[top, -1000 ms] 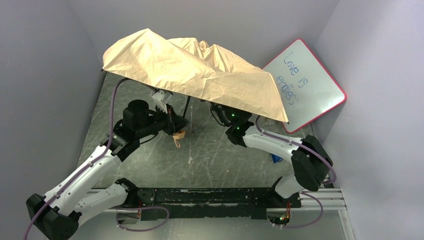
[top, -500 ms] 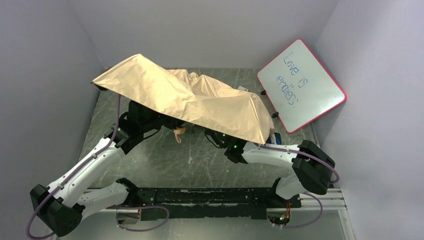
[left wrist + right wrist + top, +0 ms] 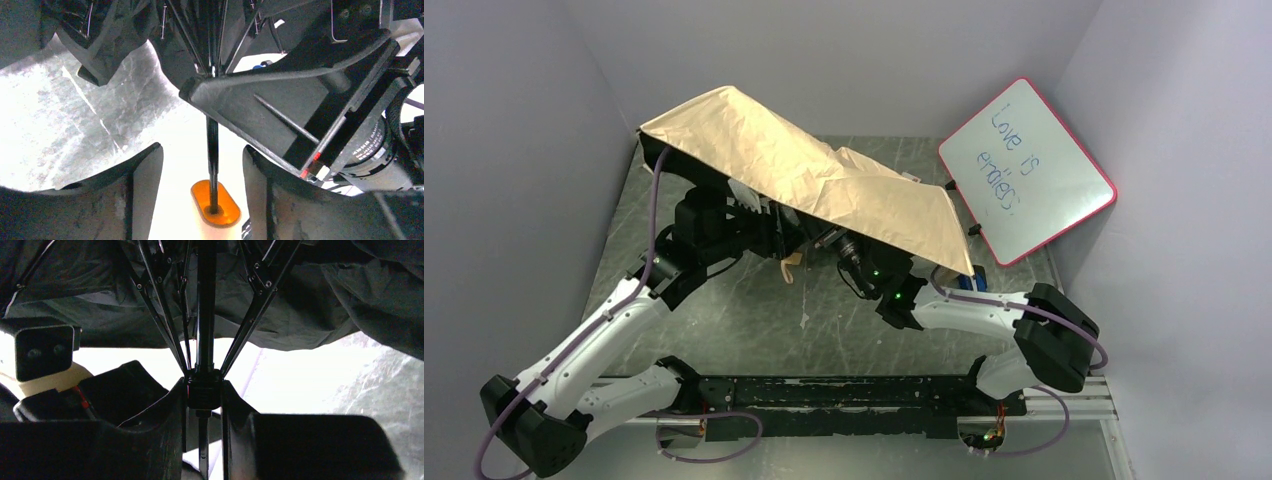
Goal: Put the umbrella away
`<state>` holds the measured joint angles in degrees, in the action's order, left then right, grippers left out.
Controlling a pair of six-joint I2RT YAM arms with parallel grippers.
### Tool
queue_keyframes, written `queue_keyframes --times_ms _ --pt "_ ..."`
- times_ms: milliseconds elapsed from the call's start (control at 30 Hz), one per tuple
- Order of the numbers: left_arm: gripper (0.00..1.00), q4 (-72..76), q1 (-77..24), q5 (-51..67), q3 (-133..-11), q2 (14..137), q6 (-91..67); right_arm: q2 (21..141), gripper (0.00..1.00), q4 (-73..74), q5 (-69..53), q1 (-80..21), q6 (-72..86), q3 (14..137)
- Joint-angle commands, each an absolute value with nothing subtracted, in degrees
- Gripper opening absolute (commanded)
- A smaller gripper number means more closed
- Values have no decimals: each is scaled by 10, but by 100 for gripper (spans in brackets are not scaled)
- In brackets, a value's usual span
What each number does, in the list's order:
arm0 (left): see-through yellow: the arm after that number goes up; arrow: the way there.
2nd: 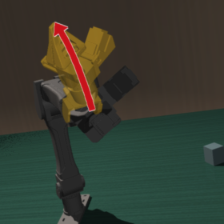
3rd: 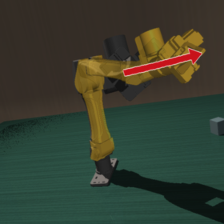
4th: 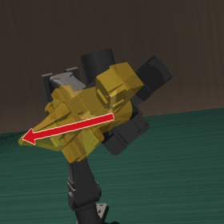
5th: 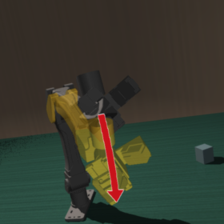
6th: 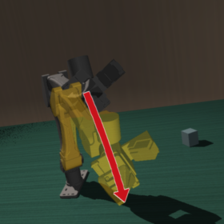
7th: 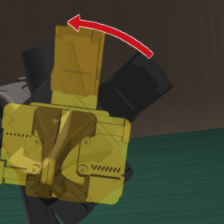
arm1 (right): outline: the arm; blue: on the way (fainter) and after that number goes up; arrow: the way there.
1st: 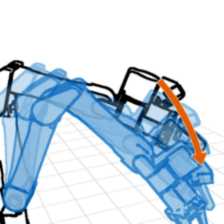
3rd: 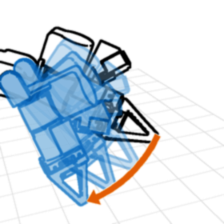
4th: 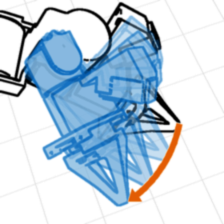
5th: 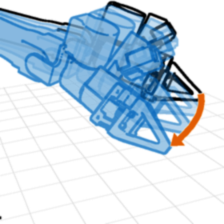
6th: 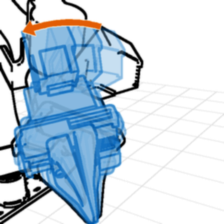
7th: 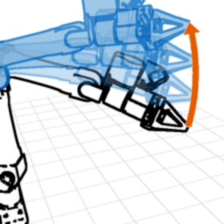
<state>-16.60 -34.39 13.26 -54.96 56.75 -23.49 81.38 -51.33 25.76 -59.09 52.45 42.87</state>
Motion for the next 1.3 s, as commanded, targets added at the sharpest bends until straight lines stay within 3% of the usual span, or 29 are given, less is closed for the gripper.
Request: queue_keyframes --times_ms 0,200,333,533,800,1267 --pt "67 -179 -341 137 -578 550 -218 814 0 -570 316 -592 475 475" --pt "74 -251 -341 111 -590 537 -191 843 0 -595 325 -588 426 519" --pt "70 -258 -341 109 -583 525 -194 851 0 -605 326 -585 422 526" --pt "46 -257 -341 97 -581 519 -194 848 0 -605 324 -585 420 524" --pt "6 -259 -341 87 -590 528 -182 840 0 -595 320 -585 440 505" --pt "5 -224 -341 17 -615 553 -178 842 0 -455 252 -648 608 420"
